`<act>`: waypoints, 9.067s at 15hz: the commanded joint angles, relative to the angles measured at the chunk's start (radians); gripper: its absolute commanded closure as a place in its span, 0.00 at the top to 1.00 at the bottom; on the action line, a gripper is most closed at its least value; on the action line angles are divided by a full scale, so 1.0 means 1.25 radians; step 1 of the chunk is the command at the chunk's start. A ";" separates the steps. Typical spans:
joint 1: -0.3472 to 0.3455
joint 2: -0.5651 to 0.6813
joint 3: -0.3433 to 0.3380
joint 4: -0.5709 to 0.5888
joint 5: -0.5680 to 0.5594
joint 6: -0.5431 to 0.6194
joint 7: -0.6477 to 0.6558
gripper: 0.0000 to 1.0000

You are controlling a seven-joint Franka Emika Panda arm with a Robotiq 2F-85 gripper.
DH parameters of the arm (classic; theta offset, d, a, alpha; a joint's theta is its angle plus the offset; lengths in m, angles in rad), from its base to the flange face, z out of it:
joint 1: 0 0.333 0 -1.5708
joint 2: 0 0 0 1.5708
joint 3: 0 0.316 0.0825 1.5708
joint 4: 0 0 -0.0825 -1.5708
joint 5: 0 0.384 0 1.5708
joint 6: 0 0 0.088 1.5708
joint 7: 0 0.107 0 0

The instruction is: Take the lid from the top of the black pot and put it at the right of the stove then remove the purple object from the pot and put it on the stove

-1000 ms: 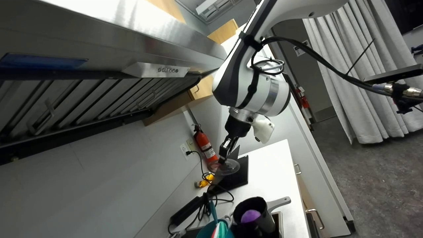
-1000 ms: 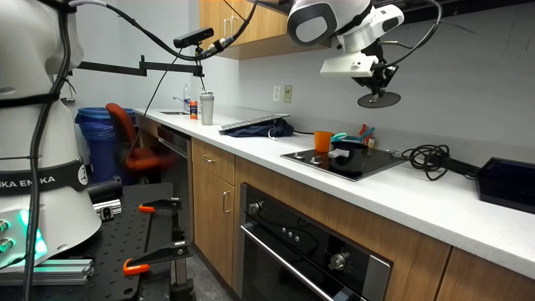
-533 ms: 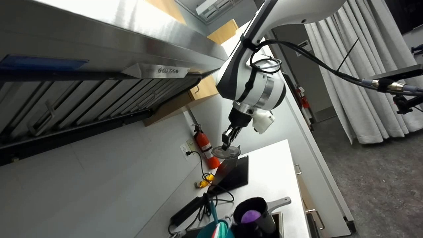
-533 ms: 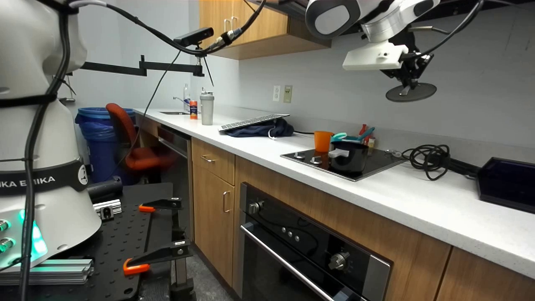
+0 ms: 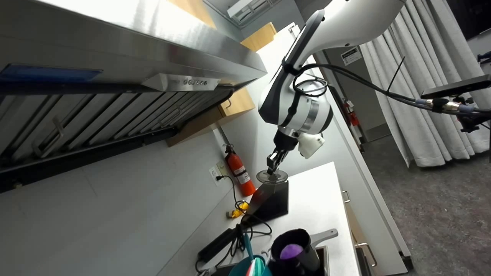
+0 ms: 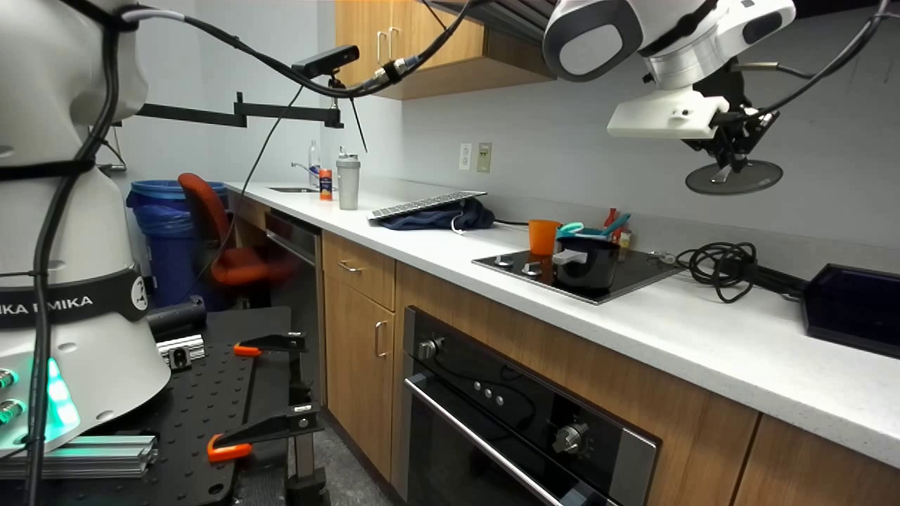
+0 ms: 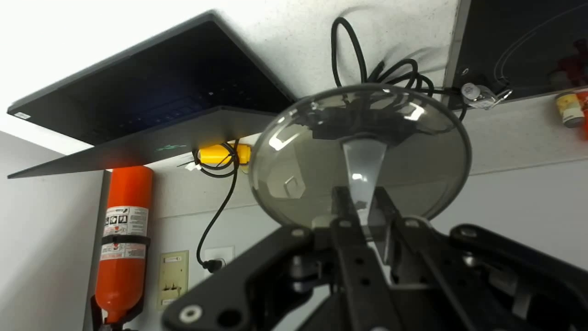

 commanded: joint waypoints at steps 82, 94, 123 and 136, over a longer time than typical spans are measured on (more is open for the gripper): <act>0.173 -0.105 -0.006 -0.323 -0.159 -0.038 0.088 0.84; 0.210 -0.078 -0.002 -0.294 -0.164 -0.018 0.091 1.00; 0.227 0.053 -0.073 -0.156 -0.187 -0.030 0.094 0.56; 0.243 0.082 -0.108 -0.139 -0.204 -0.028 0.091 0.32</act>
